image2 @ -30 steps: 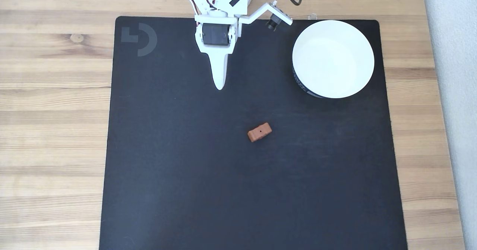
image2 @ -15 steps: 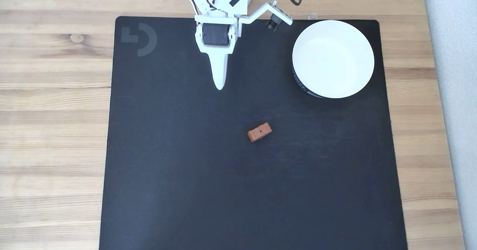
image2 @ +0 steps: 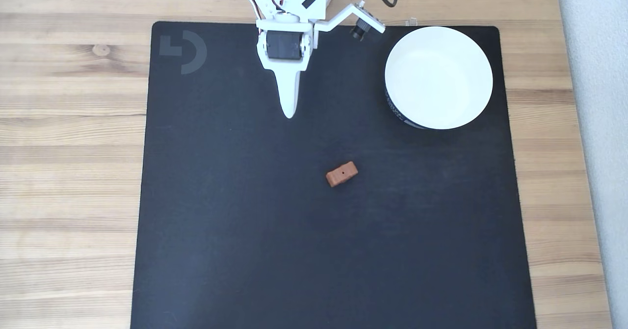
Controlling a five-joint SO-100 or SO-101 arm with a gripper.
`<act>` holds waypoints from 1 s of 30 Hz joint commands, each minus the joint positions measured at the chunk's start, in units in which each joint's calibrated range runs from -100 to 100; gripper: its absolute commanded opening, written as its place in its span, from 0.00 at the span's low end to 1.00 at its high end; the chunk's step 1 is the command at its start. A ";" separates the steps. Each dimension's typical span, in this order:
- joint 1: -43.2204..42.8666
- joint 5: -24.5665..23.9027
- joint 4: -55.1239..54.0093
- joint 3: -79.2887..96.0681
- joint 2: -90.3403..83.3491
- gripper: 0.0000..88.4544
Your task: Pick up the toy and place it on the plate
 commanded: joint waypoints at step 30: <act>-7.35 0.14 0.29 -51.86 55.94 0.03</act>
